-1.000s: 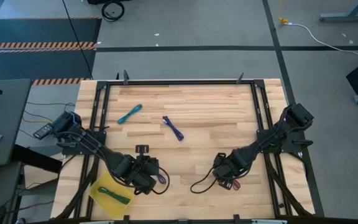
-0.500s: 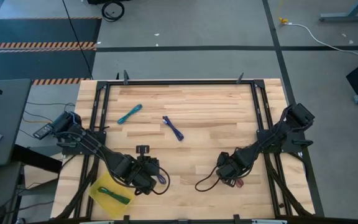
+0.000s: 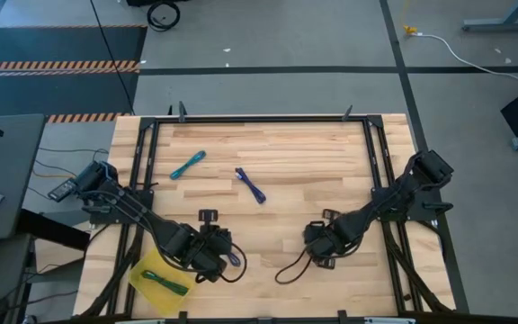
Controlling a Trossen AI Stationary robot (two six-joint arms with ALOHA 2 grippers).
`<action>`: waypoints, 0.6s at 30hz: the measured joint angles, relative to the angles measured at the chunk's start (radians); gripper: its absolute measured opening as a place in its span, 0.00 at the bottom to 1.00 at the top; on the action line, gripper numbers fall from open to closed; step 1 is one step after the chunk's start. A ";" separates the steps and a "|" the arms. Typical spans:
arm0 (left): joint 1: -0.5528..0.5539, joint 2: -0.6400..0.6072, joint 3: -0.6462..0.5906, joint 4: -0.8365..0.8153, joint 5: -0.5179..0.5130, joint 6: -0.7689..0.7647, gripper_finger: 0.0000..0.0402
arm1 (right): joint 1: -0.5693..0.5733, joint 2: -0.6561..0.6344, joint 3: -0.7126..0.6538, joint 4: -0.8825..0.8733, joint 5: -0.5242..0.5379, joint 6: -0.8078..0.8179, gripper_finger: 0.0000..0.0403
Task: Pick and place USB-C Cables
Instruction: Put the black charger cable into the yellow bin
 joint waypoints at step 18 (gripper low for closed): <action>-0.140 -0.130 -0.001 0.010 -0.376 -0.092 0.30 | 0.031 -0.009 0.447 0.292 0.290 -0.715 0.04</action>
